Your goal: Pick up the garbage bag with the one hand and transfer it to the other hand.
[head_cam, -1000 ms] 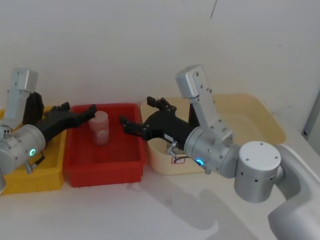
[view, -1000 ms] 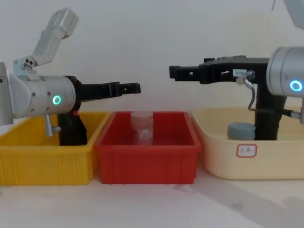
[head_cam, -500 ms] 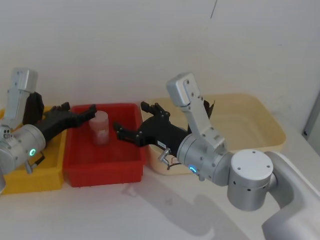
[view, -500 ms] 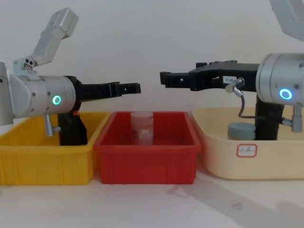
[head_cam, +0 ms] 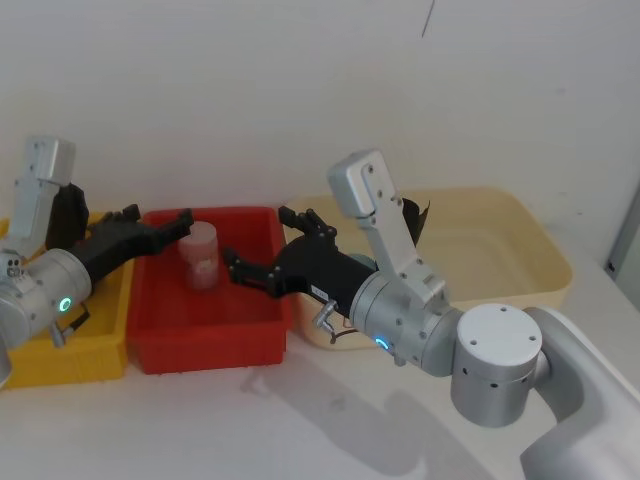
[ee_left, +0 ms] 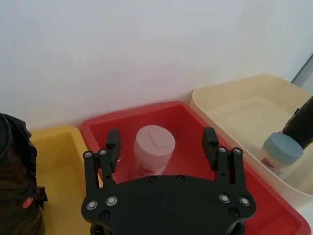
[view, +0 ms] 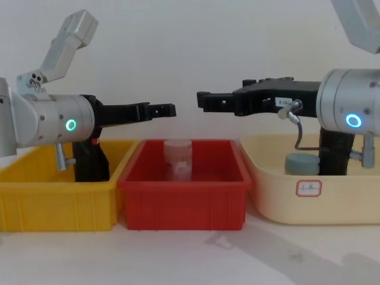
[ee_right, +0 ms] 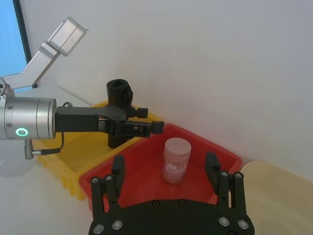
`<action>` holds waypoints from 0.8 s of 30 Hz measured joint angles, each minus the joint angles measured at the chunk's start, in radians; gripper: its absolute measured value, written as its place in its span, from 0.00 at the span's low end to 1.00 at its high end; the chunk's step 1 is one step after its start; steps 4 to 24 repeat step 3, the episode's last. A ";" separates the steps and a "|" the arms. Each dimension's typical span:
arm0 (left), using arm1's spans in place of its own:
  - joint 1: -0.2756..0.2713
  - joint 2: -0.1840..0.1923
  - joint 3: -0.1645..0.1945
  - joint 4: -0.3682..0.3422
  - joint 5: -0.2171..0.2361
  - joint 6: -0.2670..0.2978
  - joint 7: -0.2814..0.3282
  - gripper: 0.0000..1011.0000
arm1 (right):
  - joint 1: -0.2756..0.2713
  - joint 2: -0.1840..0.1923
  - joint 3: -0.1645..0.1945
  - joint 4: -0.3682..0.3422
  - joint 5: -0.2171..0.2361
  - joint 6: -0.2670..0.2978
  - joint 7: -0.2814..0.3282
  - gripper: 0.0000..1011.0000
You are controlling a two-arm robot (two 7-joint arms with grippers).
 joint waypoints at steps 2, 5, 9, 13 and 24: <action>0.000 0.000 0.000 0.000 0.000 0.000 0.000 0.99 | -0.001 0.000 0.000 -0.001 -0.001 0.000 -0.001 0.99; 0.000 0.000 0.000 0.000 0.000 0.000 0.000 0.99 | -0.001 0.000 -0.001 -0.001 -0.001 0.000 -0.001 0.99; 0.000 0.000 0.000 0.000 0.000 0.000 0.000 0.99 | -0.001 0.000 -0.001 -0.001 -0.001 0.000 -0.001 0.99; 0.000 0.000 0.000 0.000 0.000 0.000 0.000 0.99 | -0.001 0.000 -0.001 -0.001 -0.001 0.000 -0.001 0.99; 0.000 0.000 0.000 0.000 0.000 0.000 0.000 0.99 | -0.001 0.000 -0.001 -0.001 -0.001 0.000 -0.001 0.99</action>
